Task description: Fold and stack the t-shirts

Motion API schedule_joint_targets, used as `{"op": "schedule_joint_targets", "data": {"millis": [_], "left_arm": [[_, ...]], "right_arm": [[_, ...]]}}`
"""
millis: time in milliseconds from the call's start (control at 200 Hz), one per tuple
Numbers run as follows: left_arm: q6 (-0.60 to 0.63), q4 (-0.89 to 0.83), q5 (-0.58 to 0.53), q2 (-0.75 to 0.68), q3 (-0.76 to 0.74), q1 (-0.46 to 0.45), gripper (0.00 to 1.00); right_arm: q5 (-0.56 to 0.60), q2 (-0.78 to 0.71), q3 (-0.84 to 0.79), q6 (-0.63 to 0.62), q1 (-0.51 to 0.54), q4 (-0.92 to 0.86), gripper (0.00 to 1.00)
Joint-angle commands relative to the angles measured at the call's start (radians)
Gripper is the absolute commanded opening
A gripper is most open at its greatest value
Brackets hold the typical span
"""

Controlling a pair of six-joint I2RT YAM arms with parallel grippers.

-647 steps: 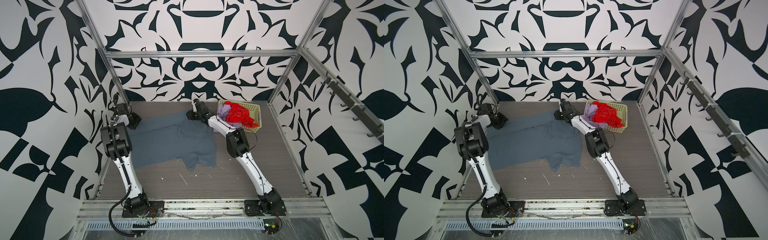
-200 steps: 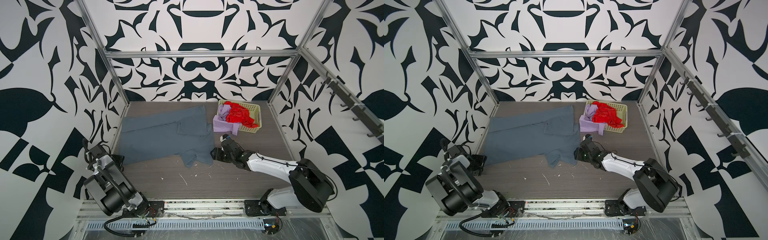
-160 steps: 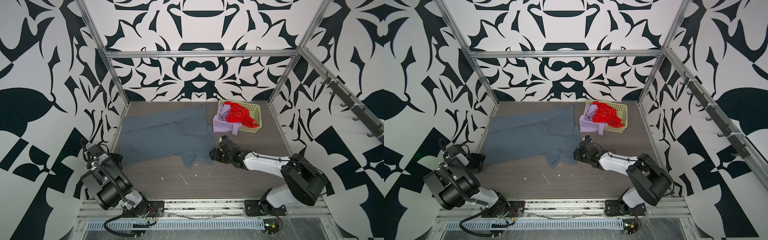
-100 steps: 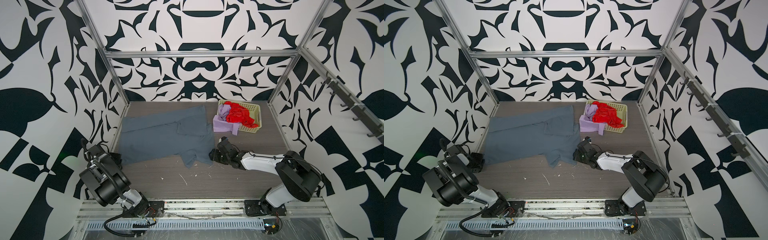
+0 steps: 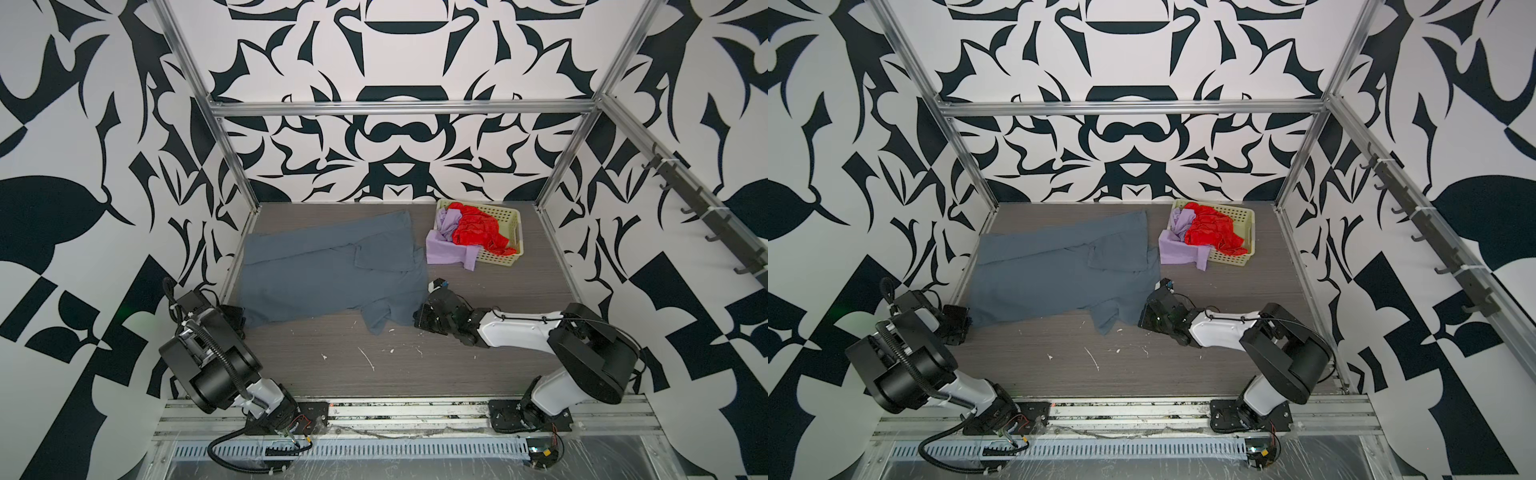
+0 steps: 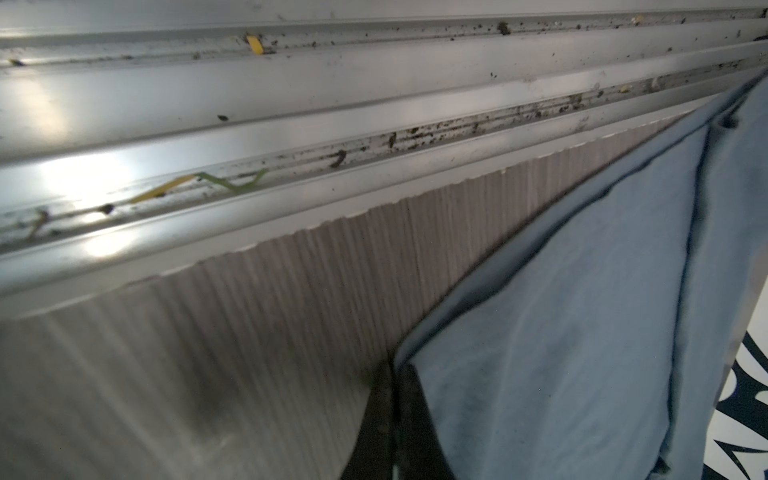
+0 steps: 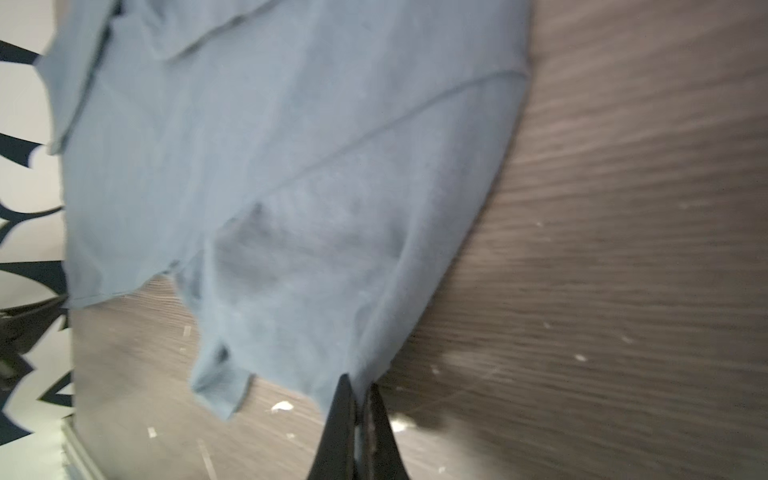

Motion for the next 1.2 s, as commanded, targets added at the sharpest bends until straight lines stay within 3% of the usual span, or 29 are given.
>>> {"op": "schedule_joint_targets", "data": {"millis": [0, 80, 145, 245, 315, 375, 430, 670, 765, 1195], "left_arm": [[0.002, -0.014, 0.014, 0.014, -0.021, 0.001, 0.0], [0.0, -0.008, 0.022, 0.015, -0.016, 0.001, 0.0], [-0.005, -0.006, 0.028, 0.017, -0.014, 0.001, 0.0], [-0.011, 0.003, 0.04, 0.026, -0.012, 0.001, 0.0], [-0.016, 0.013, 0.051, 0.036, -0.012, 0.001, 0.0], [-0.013, 0.01, 0.056, 0.042, -0.007, 0.001, 0.0], [-0.006, 0.007, 0.057, 0.043, -0.003, 0.001, 0.0], [0.001, 0.01, 0.059, 0.046, 0.003, 0.001, 0.0], [0.0, 0.019, 0.068, 0.047, 0.002, 0.001, 0.0], [0.002, 0.024, 0.076, 0.045, -0.003, 0.001, 0.0]], "right_arm": [[-0.004, -0.074, 0.15, 0.02, 0.003, -0.02, 0.0], [0.037, -0.055, 0.241, 0.016, -0.007, -0.056, 0.0], [0.041, 0.009, 0.332, -0.015, -0.033, -0.063, 0.06], [-0.005, 0.175, 0.546, -0.104, -0.079, -0.103, 0.32], [-0.064, 0.302, 0.728, -0.153, -0.103, -0.213, 0.39], [-0.081, 0.355, 0.792, -0.172, -0.108, -0.225, 0.41], [-0.065, 0.367, 0.806, -0.201, -0.108, -0.226, 0.46], [0.023, 0.28, 0.722, -0.343, -0.108, -0.272, 0.5], [0.044, 0.249, 0.657, -0.398, -0.111, -0.263, 0.59], [0.042, 0.436, 0.747, -0.438, -0.152, -0.262, 0.54]]}}
